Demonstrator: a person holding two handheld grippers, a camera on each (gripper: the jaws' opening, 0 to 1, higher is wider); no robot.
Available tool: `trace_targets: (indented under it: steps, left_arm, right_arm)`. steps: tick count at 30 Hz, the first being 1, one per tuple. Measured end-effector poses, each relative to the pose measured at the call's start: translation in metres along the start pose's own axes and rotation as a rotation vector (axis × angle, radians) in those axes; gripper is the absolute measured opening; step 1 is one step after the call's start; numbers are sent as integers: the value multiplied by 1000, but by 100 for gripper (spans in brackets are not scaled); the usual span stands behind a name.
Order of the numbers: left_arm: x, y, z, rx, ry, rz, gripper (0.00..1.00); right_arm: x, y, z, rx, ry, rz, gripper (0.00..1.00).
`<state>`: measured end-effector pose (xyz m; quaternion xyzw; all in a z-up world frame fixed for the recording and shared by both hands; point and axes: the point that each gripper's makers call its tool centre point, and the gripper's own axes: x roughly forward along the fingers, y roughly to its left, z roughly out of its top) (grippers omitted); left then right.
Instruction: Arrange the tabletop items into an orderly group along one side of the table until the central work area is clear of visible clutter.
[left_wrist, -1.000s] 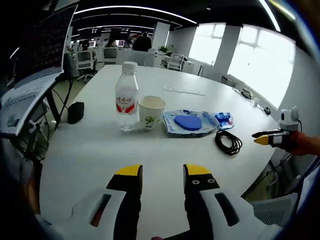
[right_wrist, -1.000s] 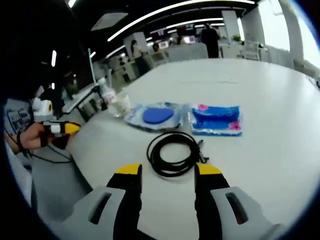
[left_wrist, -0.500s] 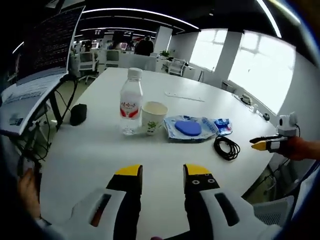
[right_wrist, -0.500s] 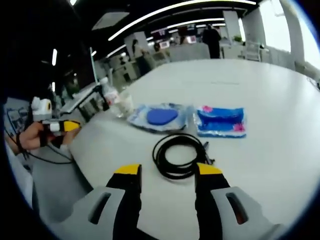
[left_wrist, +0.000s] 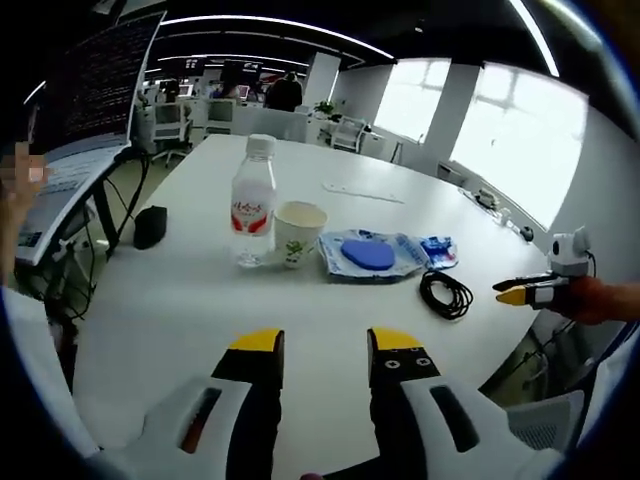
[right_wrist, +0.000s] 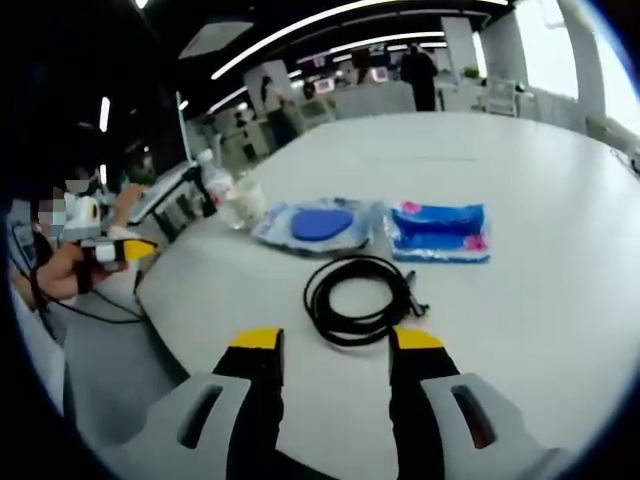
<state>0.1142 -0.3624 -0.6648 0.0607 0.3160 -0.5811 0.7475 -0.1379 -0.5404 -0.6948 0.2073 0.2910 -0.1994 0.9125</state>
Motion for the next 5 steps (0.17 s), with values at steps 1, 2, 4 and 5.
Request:
trace_targets:
  steps: [1, 2, 4, 5]
  left_arm:
    - [0, 0, -1, 0, 0, 0, 32]
    - [0, 0, -1, 2, 2, 1, 32]
    - [-1, -1, -1, 1, 2, 0, 32]
    - [-2, -1, -1, 1, 2, 0, 32]
  right_arm:
    - [0, 0, -1, 3, 0, -2, 40]
    - [0, 0, -1, 5, 0, -2, 40]
    - [-1, 1, -2, 8, 0, -4, 40]
    - [-1, 1, -3, 8, 1, -5, 40]
